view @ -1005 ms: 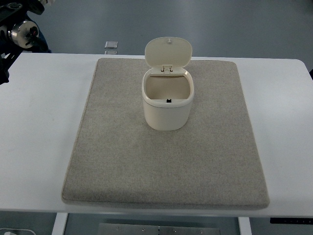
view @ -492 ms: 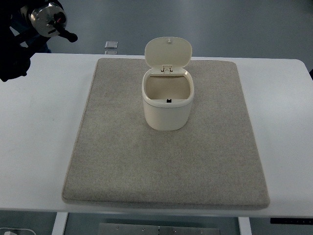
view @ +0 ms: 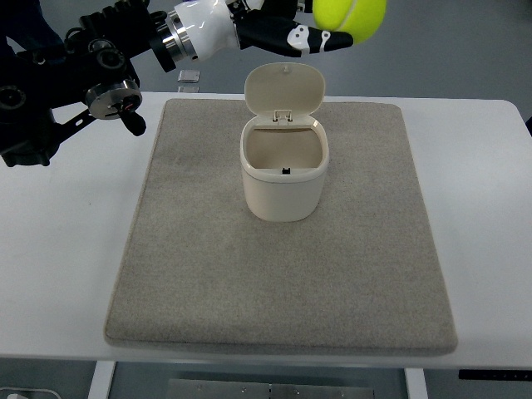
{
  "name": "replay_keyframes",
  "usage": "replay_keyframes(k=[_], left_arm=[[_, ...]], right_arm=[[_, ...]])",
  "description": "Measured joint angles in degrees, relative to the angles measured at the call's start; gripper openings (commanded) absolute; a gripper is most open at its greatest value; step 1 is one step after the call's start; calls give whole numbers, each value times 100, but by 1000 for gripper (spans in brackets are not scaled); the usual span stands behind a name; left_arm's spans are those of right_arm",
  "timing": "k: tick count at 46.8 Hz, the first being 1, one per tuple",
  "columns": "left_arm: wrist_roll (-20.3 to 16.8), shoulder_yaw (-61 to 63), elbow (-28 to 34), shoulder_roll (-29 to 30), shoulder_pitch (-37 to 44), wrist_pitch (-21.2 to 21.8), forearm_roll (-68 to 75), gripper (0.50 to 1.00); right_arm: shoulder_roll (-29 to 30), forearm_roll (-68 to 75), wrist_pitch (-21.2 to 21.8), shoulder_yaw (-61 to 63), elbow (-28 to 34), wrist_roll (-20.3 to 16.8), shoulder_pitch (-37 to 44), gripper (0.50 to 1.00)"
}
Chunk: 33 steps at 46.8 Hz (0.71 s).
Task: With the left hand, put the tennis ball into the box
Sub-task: 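Lift the ball with the left hand and carry it above the bin, then lower the held ball into the open cream bin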
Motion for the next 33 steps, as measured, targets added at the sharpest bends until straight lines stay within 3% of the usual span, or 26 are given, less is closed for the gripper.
replay_keyframes(k=[10,33], left_arm=[[0,382,0,3,94,-20,254,647],[-5,908,80,416,285,-73,692,656]], right_arm=[[0,0,0,0,0,3,3,938],[0,4,0,0,0,1,-1,938]])
